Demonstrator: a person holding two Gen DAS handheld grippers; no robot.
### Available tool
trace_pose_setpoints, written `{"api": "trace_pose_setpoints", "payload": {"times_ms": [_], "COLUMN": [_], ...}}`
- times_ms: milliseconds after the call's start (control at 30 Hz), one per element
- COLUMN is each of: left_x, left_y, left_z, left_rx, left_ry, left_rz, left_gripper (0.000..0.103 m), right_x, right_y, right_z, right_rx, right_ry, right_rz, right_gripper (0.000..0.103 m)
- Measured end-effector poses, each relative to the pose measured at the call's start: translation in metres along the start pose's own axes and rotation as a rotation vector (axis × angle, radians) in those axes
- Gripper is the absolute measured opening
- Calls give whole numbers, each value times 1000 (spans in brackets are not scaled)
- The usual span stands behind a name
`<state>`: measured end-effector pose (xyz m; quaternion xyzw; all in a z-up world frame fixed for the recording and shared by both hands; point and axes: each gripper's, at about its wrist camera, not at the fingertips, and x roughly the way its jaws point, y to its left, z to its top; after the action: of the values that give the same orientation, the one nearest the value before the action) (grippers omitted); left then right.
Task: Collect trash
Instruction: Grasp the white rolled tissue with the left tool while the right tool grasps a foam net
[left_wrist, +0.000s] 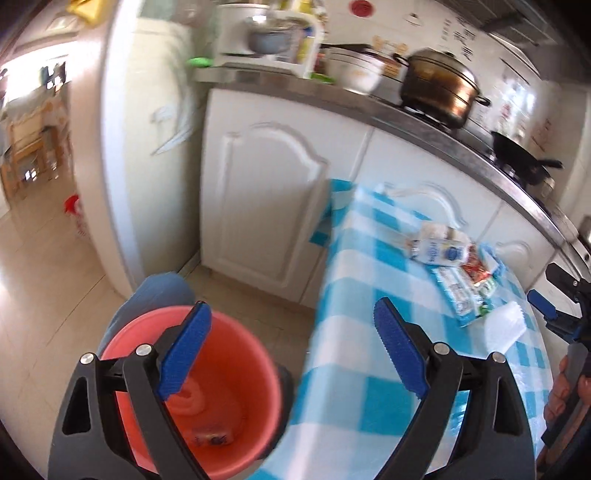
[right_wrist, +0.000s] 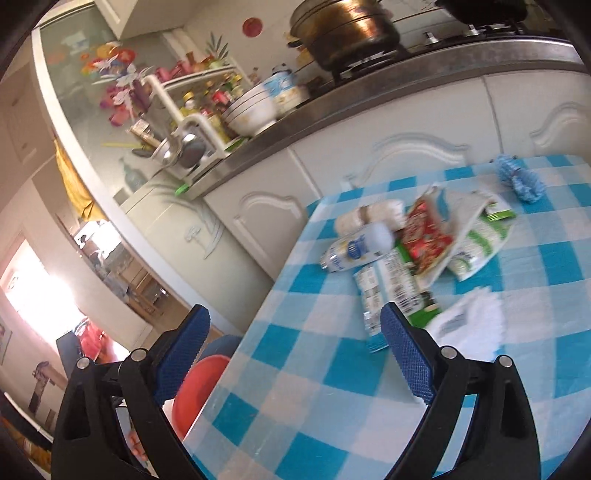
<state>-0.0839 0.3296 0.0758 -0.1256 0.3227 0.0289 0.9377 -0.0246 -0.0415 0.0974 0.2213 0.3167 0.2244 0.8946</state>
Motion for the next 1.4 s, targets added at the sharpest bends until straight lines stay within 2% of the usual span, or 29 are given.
{"api": "trace_pose_setpoints", "payload": {"times_ms": [133,200,267,367,433,500,533,667,733,900,1000,1400], "left_x": [16,31,48,71,92,110,121,170,199,252,262,209], "left_y": [-49,-75,-97,-127,-149,-164,-172,-188,-191,-188,-189,-211], "left_z": [19,30,38,53,68,83,93,118,122,115,100,38], "left_rx": [90,118,114,105,113,97,80,-11,-44,-119,-139,-81], "left_ry": [-3,34,81,110,157,170,173,183,209,296,334,277], "left_rz": [-39,-93,-140,-203,-247,-275,-279,-210,-132,-104,-105,-202], "left_gripper": [90,90,90,90,90,90,90,90,90,90,90,90], "right_x": [-33,-46,-56,-60,-59,-56,-54,-51,-52,-54,-52,-56], "right_y": [-55,-73,-93,-115,-126,-134,-137,-143,-142,-142,-146,-143], "right_z": [20,25,27,27,24,22,20,17,16,14,12,5], "right_rx": [93,124,166,203,218,232,238,243,228,186,194,178], "right_ry": [-64,-101,-128,-141,-136,-124,-118,-108,-108,-110,-93,-75], "right_rz": [-77,-98,-100,-113,-113,-103,-96,-80,-79,-94,-84,-62], "right_gripper": [93,93,93,93,93,93,93,93,93,93,93,93]}}
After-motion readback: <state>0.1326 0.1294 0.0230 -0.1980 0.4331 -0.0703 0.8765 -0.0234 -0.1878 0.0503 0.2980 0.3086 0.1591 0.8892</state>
